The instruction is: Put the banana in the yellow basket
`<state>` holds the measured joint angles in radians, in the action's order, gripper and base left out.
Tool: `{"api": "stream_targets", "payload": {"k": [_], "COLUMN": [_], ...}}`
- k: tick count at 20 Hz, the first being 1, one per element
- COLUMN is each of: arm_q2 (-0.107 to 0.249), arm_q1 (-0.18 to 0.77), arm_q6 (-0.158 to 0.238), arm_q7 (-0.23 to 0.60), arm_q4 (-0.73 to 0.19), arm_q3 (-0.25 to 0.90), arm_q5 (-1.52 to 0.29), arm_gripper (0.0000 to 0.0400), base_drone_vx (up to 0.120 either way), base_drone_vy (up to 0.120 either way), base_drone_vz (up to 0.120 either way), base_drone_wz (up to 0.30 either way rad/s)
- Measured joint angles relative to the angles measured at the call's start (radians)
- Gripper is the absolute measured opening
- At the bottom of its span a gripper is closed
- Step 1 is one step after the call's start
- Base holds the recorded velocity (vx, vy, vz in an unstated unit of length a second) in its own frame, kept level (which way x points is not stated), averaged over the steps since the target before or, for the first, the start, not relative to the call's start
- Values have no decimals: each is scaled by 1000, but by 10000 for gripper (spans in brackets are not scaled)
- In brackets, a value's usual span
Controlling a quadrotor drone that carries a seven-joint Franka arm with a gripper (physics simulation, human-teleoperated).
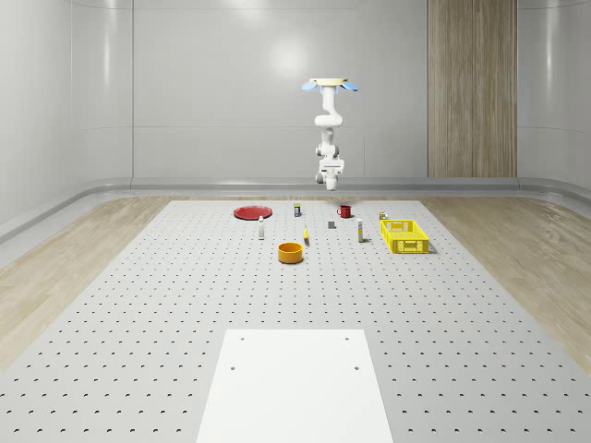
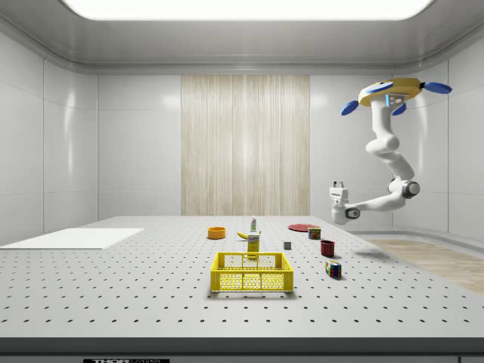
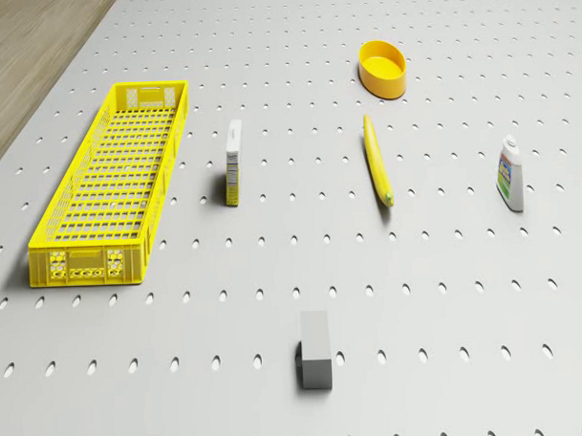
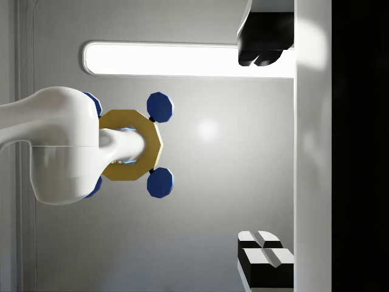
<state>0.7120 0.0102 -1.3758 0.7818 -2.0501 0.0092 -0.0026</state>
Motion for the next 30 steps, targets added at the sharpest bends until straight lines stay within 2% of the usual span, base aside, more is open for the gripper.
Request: {"api": "stream_targets", "payload": {"k": [4, 15, 19, 25, 28, 30], "arm_q2": [2, 9, 12, 27, 47, 69], "arm_q1": [1, 16, 32, 88, 143, 193], "arm_q6": [-3, -12, -16, -28, -40, -49], "arm_q7": [1, 9, 19, 55, 96, 141], "arm_q4": [-2, -10, -18, -73, -160, -257], "arm_q3": [4, 50, 102, 278, 433, 557], "arm_q5": [-6, -70, -143, -395, -627, -826], "arm_gripper": [400, 400, 400, 400, 400, 400], "base_drone_vx": [110, 0, 100, 120, 120, 120], "base_drone_vy": [-120, -120, -120, -120, -120, -120], "base_drone_vz": [0, 0, 0, 0, -40, -120], "base_drone_wz": [0, 0, 0, 0, 0, 0]}}
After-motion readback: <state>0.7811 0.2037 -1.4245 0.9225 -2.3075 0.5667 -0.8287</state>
